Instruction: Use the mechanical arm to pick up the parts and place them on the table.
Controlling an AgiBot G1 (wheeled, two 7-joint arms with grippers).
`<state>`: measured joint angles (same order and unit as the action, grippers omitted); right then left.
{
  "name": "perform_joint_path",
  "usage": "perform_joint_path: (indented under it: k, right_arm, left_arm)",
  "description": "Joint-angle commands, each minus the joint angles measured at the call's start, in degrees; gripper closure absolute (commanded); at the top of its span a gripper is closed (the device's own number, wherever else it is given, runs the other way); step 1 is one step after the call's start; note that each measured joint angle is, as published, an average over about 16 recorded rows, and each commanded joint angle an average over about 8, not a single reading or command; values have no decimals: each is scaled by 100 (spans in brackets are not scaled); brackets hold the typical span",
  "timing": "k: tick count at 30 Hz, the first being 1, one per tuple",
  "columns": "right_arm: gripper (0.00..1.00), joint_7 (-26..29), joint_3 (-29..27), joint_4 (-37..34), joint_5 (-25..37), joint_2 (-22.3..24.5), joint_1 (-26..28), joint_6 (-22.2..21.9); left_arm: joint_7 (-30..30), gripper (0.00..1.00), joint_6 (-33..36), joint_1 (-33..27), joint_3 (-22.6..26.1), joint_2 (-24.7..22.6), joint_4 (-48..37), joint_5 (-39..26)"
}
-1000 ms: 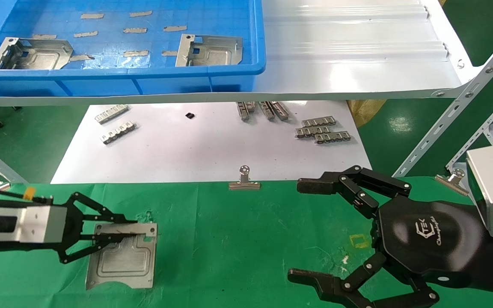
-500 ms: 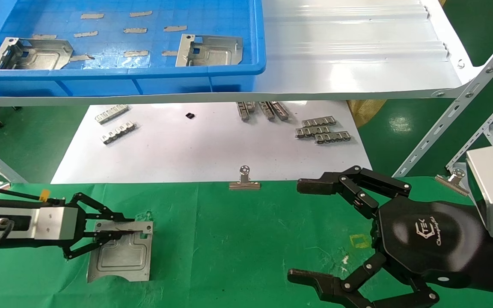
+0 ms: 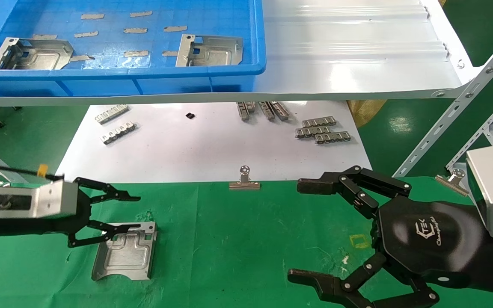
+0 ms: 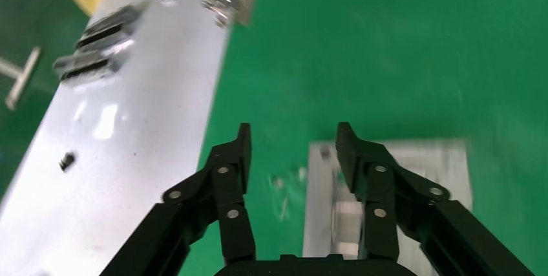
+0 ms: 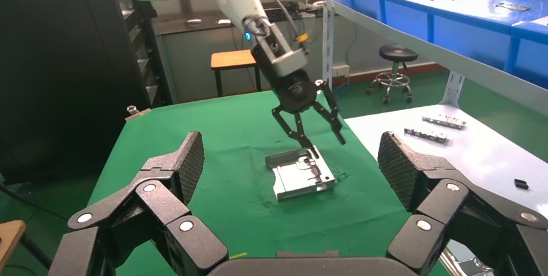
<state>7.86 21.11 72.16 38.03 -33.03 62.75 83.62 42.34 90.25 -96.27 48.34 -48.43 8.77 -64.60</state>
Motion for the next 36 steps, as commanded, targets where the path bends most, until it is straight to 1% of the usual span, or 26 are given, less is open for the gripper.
perform_joint_path:
  k: [1,4,8,13,17,36]
  right_arm:
    - [0,0,0,0,0,0,0,0]
    - [0,0,0,0,0,0,0,-1]
    - [0,0,-1,-1,-1,1,-1,-2]
    - [0,0,0,-1,-1,1,-1,-2]
    - [0,0,0,-1,-1,0,-1,-2]
    - [0,-1,1,-2,-1,1,0,-2]
  left_arm:
    - [-316,0,114,2,-47,-17,-102,139]
    - [-681,0,118,72,-128,5,-195,354]
    - [-846,0,109,117,-179,23,-264,483]
    - [-758,0,105,117,-169,25,-211,442]
    - [-823,0,93,181,-223,51,-51,454]
    - [-2219,0,-78,1203,-1158,452,1967,1025]
